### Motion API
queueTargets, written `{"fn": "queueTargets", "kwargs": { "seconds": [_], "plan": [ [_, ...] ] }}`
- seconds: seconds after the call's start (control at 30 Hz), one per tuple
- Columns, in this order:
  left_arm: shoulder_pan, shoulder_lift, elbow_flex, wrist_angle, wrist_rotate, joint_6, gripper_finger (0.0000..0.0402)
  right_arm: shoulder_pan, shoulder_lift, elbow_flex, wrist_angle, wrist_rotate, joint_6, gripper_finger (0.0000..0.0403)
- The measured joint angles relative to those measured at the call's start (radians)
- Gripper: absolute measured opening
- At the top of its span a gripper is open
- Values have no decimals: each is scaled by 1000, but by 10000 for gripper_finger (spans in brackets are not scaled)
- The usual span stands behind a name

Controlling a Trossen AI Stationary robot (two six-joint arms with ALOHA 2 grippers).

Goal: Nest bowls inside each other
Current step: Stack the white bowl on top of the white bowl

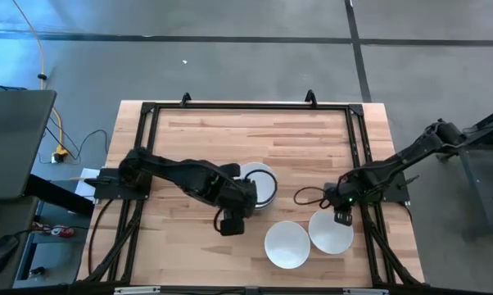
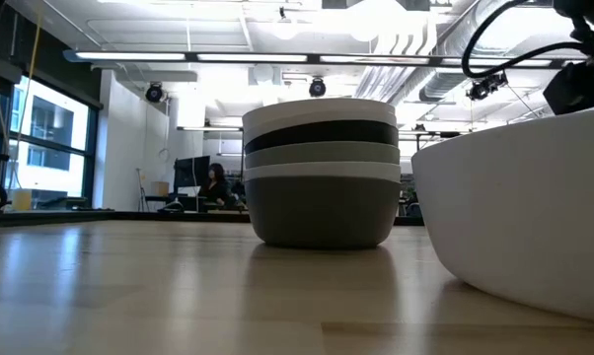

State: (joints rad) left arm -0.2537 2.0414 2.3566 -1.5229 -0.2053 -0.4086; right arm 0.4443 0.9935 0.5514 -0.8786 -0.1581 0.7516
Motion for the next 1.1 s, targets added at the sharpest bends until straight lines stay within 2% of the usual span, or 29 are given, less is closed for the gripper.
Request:
{"fn": "queueTargets", "kwargs": {
  "seconds": [0.23, 0.3, 0.4, 0.47, 0.8, 1.1],
  "plan": [
    [-38, -57, 0, -14, -92, -64, 177, 26, 82, 0, 54, -8, -5, 104],
    [-48, -65, 0, -22, -108, -80, 177, 26, 91, 0, 58, -8, 6, 82],
    [-60, -72, -1, -33, -128, -92, 177, 26, 93, 1, 61, -18, 8, 27],
    [-65, -77, -1, -33, -134, -94, 177, 25, 88, 8, 57, -23, 8, 9],
    [-69, -77, -1, -49, -148, -70, 177, 12, 82, 123, -98, -31, 37, 2],
    [-45, -77, -1, -49, -156, 118, 177, -90, 82, 378, -274, -15, 176, 1]
  ]
}}
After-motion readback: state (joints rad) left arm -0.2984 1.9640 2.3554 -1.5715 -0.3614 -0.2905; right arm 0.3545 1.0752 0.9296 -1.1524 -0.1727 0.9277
